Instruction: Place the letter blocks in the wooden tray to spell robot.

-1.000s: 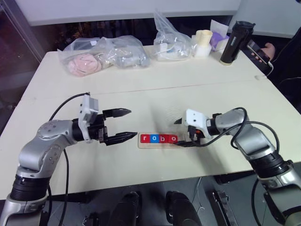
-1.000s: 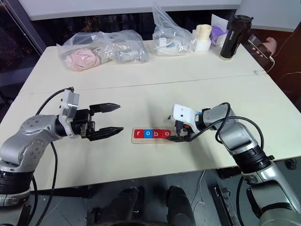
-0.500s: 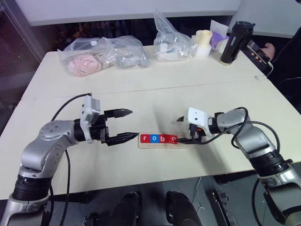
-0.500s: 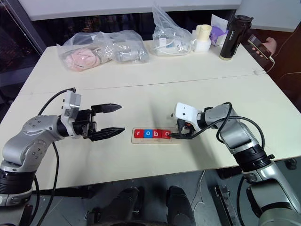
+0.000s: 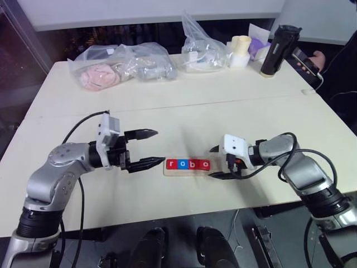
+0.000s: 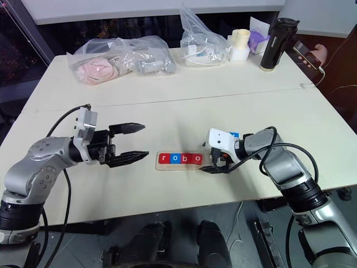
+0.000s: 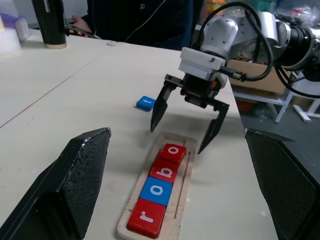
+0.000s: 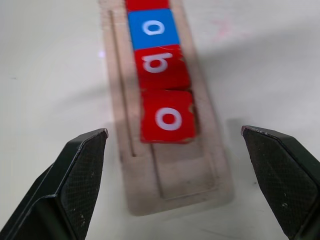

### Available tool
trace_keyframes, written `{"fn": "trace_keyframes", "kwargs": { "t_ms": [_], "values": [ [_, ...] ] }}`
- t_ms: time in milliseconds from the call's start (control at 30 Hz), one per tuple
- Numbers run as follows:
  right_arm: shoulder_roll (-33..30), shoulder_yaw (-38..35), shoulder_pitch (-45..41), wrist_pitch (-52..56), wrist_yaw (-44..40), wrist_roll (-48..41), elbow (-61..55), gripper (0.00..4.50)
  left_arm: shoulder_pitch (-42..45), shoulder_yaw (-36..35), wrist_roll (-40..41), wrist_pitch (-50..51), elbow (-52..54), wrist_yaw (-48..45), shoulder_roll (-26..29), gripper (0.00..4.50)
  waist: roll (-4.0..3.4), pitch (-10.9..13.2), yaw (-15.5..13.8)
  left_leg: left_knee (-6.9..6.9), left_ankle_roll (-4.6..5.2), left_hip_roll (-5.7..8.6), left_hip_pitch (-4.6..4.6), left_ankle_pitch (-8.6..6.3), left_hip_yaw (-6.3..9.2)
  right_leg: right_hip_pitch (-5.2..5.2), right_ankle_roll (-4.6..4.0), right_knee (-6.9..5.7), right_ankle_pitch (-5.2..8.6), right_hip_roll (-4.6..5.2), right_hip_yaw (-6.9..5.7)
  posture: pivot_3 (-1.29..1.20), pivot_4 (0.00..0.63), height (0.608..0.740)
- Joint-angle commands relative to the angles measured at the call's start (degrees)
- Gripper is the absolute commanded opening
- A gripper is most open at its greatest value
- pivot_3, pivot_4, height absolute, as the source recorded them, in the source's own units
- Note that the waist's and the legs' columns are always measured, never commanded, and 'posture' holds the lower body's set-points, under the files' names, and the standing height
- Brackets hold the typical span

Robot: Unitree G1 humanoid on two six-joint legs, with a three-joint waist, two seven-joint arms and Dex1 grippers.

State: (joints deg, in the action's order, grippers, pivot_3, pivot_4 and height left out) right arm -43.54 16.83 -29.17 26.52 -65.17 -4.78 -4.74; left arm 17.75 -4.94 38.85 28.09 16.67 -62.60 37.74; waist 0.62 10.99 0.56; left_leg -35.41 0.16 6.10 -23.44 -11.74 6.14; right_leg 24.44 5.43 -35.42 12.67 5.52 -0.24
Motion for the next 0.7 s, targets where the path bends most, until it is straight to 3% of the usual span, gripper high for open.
{"fn": "trace_keyframes", "kwargs": {
  "t_ms": [33,433,700],
  "values": [
    [0.5,-0.3,-1.8,-2.6,0.6,1.0,1.7,4.43,0.5,-0.2,0.2,-0.9,1.5,0.1,0.1,4.50,0.00,0.0,0.0,0.00,0.00,0.00,0.00,0.00,0.00,0.00,0.00,0.00,0.00,0.00,0.00,0.00,0.150,0.740],
    [1.1,-1.1,-3.4,-2.9,0.1,0.9,2.2,4.43,0.2,-0.2,0.1,-1.1,1.7,0.7,-0.2,4.50,0.00,0.0,0.0,0.00,0.00,0.00,0.00,0.00,0.00,0.00,0.00,0.00,0.00,0.00,0.00,0.00,0.150,0.740],
    [-3.0,-4.2,-0.9,3.5,-3.0,-4.1,-7.4,4.43,0.7,0.0,-0.5,-1.5,0.7,0.3,-0.8,4.50,0.00,0.0,-0.2,0.00,0.00,0.00,-0.01,0.00,0.00,0.00,0.01,0.00,0.00,0.01,0.00,0.00,0.150,0.740]
  ]
}}
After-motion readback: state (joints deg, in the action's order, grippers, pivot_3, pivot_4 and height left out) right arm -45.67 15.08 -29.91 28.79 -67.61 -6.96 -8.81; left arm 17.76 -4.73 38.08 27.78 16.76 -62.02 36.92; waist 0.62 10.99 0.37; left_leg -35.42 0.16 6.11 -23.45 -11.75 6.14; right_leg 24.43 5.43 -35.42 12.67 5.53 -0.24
